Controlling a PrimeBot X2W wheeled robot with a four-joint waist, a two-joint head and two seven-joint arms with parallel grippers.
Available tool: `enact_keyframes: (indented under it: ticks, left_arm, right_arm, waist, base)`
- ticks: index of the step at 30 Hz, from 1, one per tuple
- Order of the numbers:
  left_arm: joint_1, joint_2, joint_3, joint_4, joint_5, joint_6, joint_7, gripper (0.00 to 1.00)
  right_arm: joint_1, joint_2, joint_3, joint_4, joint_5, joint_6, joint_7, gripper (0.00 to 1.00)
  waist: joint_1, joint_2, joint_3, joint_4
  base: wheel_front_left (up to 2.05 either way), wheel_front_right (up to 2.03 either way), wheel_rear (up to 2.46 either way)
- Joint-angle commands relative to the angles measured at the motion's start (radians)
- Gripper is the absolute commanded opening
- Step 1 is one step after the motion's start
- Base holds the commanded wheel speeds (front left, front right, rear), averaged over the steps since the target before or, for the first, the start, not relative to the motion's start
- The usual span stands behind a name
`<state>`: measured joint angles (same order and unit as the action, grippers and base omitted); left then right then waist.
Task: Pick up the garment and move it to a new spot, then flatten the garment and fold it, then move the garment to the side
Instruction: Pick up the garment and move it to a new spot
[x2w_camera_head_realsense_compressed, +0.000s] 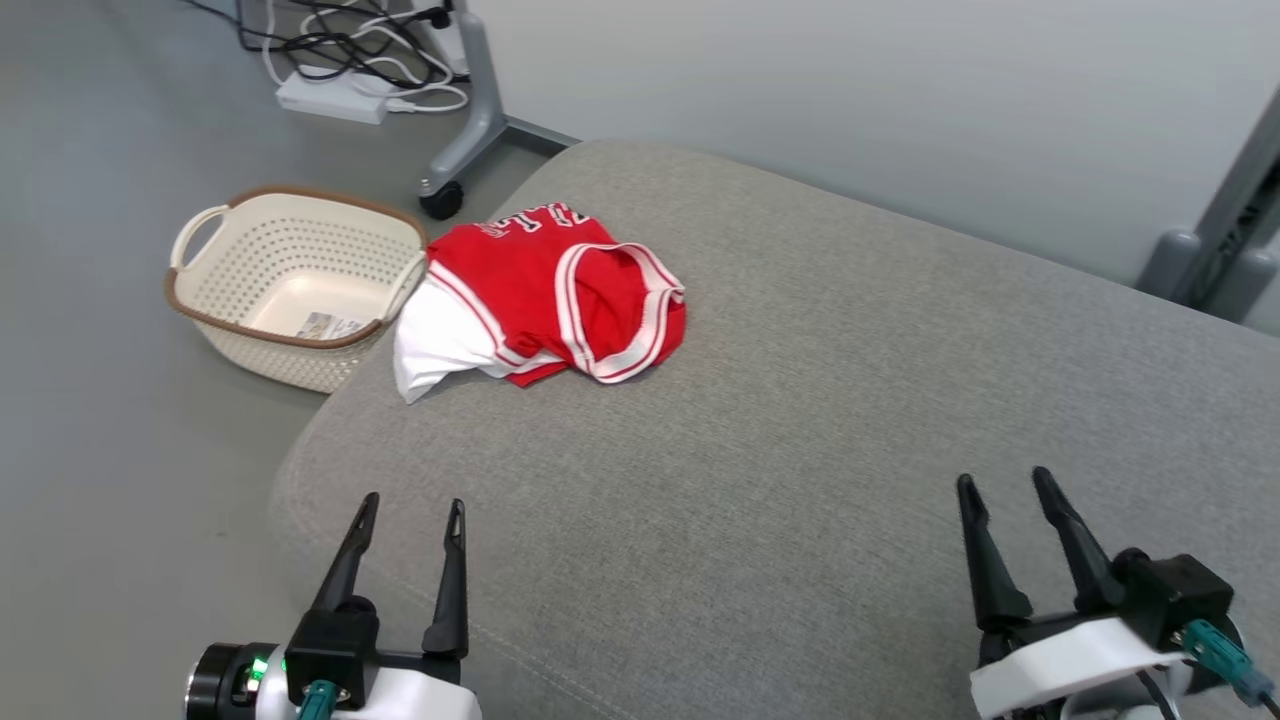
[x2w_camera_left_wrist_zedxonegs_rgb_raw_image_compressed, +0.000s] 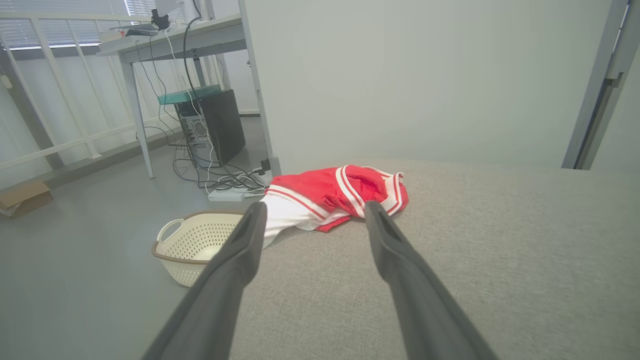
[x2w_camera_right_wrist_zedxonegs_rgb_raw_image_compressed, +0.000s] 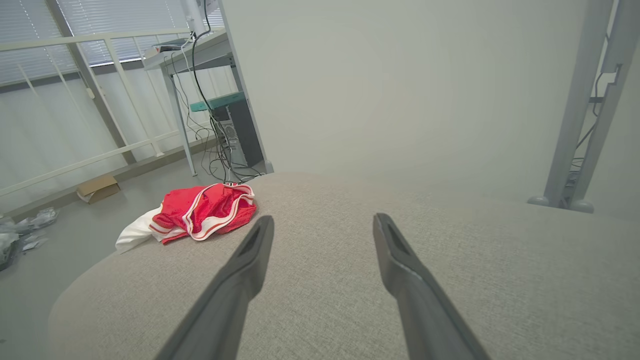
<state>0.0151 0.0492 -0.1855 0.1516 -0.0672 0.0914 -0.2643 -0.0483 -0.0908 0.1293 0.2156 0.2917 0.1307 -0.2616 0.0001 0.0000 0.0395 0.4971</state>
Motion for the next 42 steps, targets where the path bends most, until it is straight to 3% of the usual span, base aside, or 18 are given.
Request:
enact_keyframes:
  ticks: [1, 12, 19, 24, 31, 37, 42]
  left_arm:
    - [0.003, 0.003, 0.005, -0.006, 0.001, 0.006, 0.0, 1.0]
    - [0.037, 0.003, 0.024, -0.046, -0.018, 0.042, 0.0, 1.0]
    - [0.035, 0.003, 0.015, -0.004, -0.042, 0.022, 0.0, 1.0]
    - [-0.006, 0.004, 0.023, 0.047, -0.058, -0.007, 0.0, 1.0]
    - [-0.102, 0.017, 0.089, 0.078, -0.086, -0.1, 0.0, 1.0]
    - [-0.269, 0.084, 0.151, 0.174, -0.142, -0.18, 0.011, 1.0]
    - [-0.471, 0.162, 0.173, 0.297, -0.248, -0.213, 0.152, 1.0]
  right_arm:
    - [-0.011, -0.002, 0.002, 0.004, -0.002, 0.0, -0.004, 1.0]
    - [-0.076, -0.03, 0.069, 0.051, 0.025, 0.0, -0.004, 1.0]
    - [-0.056, -0.026, 0.055, 0.051, 0.031, 0.0, -0.004, 1.0]
    - [-0.023, -0.015, 0.025, 0.033, 0.019, 0.0, -0.004, 1.0]
    - [-0.057, -0.032, 0.054, 0.003, -0.014, 0.0, -0.004, 1.0]
    - [-0.11, -0.048, 0.077, -0.026, -0.024, 0.0, -0.004, 1.0]
    - [-0.152, -0.063, 0.106, -0.042, -0.032, 0.0, -0.004, 1.0]
  waist:
    - [-0.0001, 0.0, -0.004, 0.022]
    - [-0.0001, 0.0, 0.008, 0.032]
    - [-0.0001, 0.0, -0.004, 0.023]
    - [-0.0001, 0.0, 0.0, 0.017]
    - [-0.0001, 0.0, 0.078, -0.038]
    - [-0.0001, 0.0, 0.161, -0.092]
    - [-0.0001, 0.0, 0.229, -0.143]
  base:
    - [0.0, 0.0, 0.0]
    - [0.0, 0.0, 0.0]
    - [0.0, 0.0, 0.0]
    - [0.0, 0.0, 0.0]
    - [0.0, 0.0, 0.0]
    - [0.0, 0.0, 0.0]
    - [0.0, 0.0, 0.0]
